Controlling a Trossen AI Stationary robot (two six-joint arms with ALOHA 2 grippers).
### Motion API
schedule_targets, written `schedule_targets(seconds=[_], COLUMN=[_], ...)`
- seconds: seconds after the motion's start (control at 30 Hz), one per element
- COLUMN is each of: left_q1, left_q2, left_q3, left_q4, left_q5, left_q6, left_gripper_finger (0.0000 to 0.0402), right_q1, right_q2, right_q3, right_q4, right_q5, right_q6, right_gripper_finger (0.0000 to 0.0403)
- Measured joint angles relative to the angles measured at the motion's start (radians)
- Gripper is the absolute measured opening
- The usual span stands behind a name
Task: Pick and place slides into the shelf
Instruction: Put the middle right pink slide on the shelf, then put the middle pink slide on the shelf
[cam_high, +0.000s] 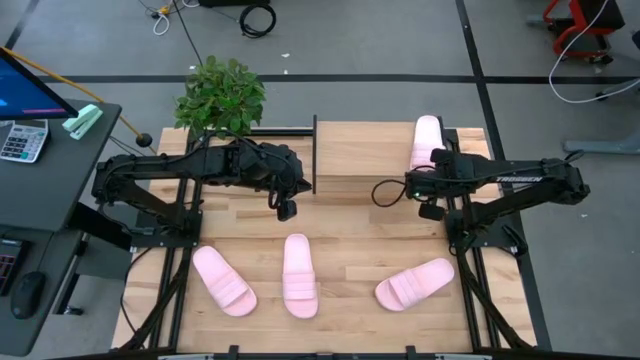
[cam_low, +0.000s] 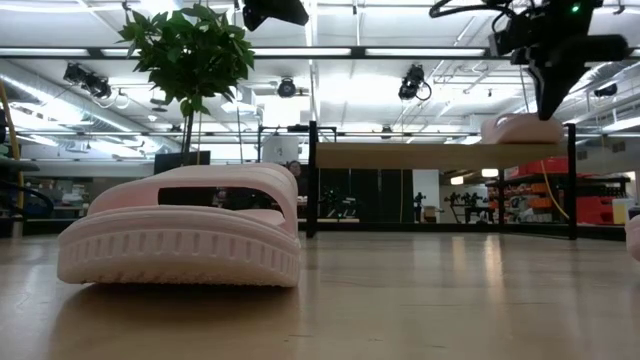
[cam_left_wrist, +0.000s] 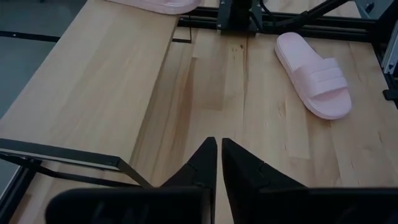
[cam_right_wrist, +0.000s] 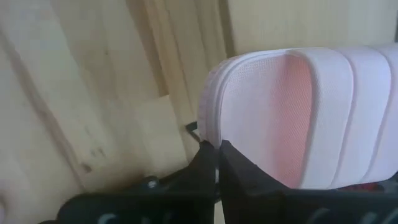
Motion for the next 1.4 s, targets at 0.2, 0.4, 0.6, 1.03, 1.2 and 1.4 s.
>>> schedule_targets(seconds=[0.2,0.4,0.6,1.03,1.2,1.4], left_q1=[0.0,-0.001,-0.001,-0.001,-0.001,-0.001], left_q2=[0.001,0.001,0.001,0.001,0.0,0.0], left_q3=[-0.063,-0.099,-0.099,-0.099,-0.099,-0.099], left_q4=[0.05,0.051,0.089,0.096,0.096,0.096], left_q5=[0.001,0.001,0.001,0.001,0.001,0.001], left_q6=[-0.032,-0.052,-0.051,-0.051,-0.051,-0.051], left_gripper_finger=[0.0036,0.0041,0.0034,0.004,0.0035,0.003], right_q1=[0.059,0.088,0.087,0.086,0.086,0.086], right_q2=[-0.021,-0.024,-0.043,-0.055,-0.055,-0.055], right_q3=[0.0,0.0,0.001,0.001,0.001,0.001], right_q4=[-0.015,-0.067,-0.07,-0.073,-0.075,-0.074], right_q5=[-0.049,-0.052,-0.051,-0.079,-0.079,-0.058], right_q6=[0.034,0.042,0.048,0.063,0.064,0.08], right_gripper_finger=[0.0002,0.0001,0.0,0.0051,0.0089,0.0118])
